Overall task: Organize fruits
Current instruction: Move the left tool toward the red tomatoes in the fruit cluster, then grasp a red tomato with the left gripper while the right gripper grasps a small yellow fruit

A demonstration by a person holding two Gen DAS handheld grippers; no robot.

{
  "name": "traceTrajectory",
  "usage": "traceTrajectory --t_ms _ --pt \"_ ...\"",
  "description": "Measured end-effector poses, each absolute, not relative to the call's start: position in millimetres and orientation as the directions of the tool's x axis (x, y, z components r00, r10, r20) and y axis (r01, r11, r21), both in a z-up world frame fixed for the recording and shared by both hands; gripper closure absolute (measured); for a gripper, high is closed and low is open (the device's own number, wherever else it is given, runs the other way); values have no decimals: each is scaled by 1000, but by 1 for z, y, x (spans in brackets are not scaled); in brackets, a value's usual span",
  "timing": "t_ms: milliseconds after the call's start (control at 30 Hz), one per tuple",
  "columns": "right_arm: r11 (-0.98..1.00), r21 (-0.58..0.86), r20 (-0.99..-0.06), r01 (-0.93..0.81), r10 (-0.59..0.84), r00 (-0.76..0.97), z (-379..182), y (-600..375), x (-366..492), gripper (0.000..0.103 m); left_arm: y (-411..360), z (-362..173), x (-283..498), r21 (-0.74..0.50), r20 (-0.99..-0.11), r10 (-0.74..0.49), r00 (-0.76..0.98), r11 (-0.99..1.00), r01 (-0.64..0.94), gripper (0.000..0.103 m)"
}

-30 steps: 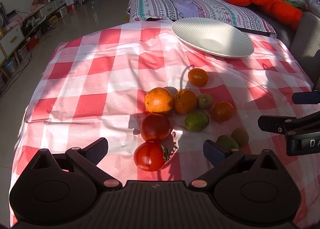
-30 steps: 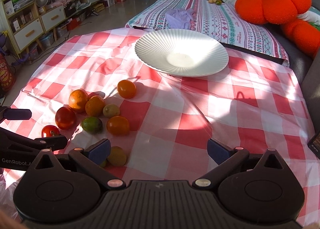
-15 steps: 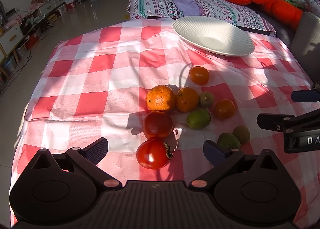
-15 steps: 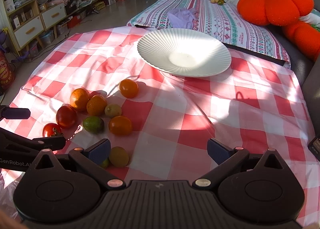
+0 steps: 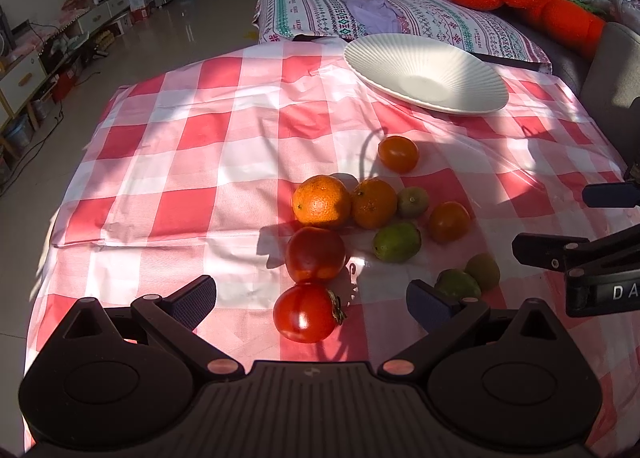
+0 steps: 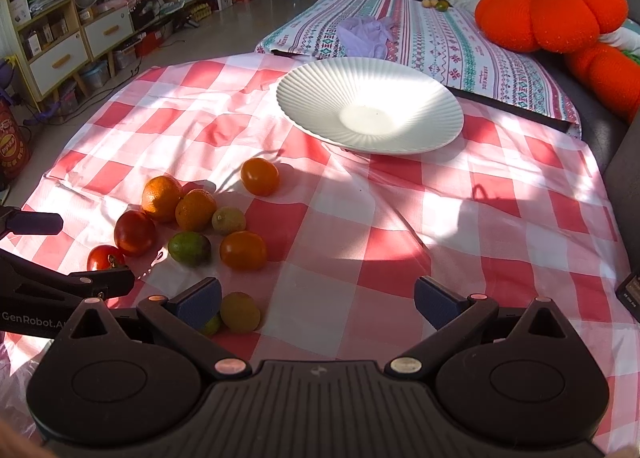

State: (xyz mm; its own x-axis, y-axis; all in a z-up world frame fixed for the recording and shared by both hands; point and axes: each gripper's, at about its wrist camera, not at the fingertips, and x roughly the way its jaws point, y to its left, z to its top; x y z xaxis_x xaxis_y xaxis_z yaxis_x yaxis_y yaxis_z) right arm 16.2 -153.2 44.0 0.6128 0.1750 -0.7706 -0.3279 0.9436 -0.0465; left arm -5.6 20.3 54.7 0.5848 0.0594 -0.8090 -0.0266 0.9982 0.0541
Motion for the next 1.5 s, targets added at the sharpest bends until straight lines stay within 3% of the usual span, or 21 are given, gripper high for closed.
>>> traceTrajectory --t_ms 1133,1500 --pt "946 -49 -768 -320 169 617 44 -152 15 0 20 57 -7 37 -809 41 587 999 -19 1" --pt "910 -15 -806 -414 234 544 20 -147 8 0 26 47 -20 58 -838 9 545 996 73 1"
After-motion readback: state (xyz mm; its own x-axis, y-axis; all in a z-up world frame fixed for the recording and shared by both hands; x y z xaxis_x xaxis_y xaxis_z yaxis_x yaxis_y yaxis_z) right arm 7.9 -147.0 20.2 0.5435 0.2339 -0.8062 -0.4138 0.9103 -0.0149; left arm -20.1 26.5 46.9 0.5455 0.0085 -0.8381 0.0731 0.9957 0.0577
